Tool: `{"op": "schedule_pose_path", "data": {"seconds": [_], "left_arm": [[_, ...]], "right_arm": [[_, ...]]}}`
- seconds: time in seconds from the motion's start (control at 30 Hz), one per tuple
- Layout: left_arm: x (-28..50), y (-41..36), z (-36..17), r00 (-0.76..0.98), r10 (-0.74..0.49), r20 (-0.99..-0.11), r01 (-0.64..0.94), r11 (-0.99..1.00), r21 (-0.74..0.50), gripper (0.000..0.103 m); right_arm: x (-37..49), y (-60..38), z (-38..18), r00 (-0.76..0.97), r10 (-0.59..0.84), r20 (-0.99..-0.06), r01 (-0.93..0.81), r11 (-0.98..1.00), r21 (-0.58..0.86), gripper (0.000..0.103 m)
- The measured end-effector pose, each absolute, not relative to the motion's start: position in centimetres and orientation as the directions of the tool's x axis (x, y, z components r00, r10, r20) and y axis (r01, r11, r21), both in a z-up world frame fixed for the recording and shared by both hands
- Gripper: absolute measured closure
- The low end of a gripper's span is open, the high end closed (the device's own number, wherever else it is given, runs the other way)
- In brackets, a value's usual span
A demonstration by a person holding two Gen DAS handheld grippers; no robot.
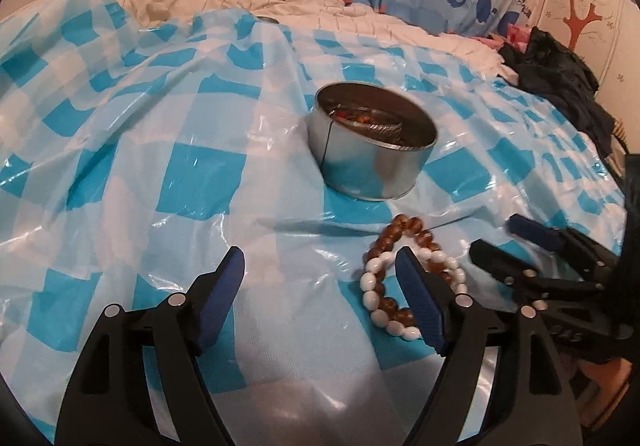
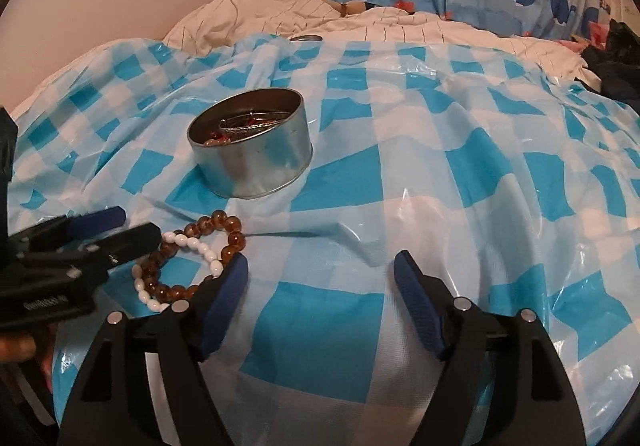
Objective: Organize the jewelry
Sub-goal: 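Move both grippers back to the white and brown bead bracelets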
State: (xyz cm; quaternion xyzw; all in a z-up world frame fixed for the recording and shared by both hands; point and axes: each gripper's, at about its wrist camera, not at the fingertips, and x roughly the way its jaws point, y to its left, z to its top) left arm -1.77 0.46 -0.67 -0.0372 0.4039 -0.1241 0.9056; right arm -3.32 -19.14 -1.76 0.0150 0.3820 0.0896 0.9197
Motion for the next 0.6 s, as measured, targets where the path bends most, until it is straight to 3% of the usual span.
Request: {"op": "schedule_pose_path", "data": {"seconds": [0.27,0.43,0.6], "left_arm": [[-1.95,0.47,-0.95,0.659,-0.212,-0.722,0.159,0.977,-0.142,0.018],[-1.36,0.07,-1.39,0.637,-0.184,-0.749,0.151,0.982,-0.113,0.016],[-1.39,0.11,-1.40,0.636,-0.190,-0.748,0.157,0.981,-0.117,0.016]], "right_arm": [[-3.70,-18.82,-1.72,0.701,0.135,-0.700,-0.131,0.990,0.060,0.019],[-3.60,-18.27,-1.81,0.707,0.082,-0.703,-0.107,0.994,0.008,0.013],[-4.01,-19.14,-1.57,0.720,0.119,-0.684,-0.112,0.992,0.055,0.008]]}}
